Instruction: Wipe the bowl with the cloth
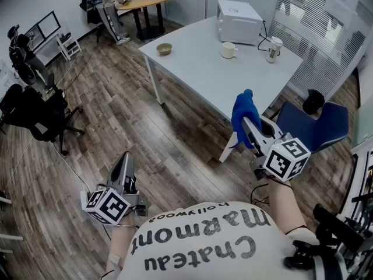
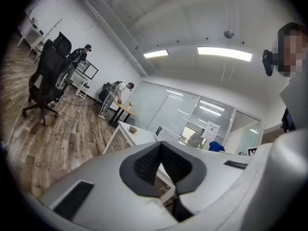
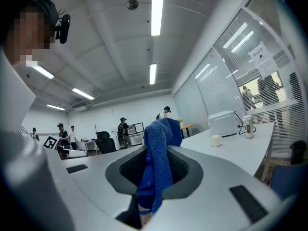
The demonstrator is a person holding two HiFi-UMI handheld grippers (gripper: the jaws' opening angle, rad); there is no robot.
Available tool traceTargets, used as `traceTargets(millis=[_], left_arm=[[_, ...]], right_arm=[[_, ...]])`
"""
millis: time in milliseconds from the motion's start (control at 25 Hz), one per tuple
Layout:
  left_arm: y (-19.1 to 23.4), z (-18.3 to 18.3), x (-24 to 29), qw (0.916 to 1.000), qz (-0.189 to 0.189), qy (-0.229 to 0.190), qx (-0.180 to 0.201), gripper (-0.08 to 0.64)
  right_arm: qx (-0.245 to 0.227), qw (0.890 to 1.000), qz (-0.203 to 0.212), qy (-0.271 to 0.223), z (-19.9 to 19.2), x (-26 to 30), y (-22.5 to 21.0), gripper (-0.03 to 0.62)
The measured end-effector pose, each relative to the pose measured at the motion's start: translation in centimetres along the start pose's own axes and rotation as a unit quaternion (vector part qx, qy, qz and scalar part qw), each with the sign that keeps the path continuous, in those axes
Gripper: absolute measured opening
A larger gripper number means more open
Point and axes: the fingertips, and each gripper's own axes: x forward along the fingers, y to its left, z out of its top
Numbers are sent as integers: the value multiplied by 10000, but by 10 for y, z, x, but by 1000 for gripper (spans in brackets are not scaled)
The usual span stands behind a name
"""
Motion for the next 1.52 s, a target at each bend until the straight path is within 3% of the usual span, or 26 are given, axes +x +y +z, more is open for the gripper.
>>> traceTargets(millis=[520,920,1320,1520], left_arm=[[24,15,5,10000,-80,-21,-25,0],[66,29,-3,9998,-132,114,-57,0],[97,0,0,9981,-51,589,-177,0],[116,2,12,9979,233,460,-387,0]], right_arm=[[-47,9999,-88,14,1,22,14,66],[369,9992,-77,-149,-13,56,46,66],[411,9972,-391,496,-61,72,53,66],[420,9970,-251,601,-63,108,44,66]])
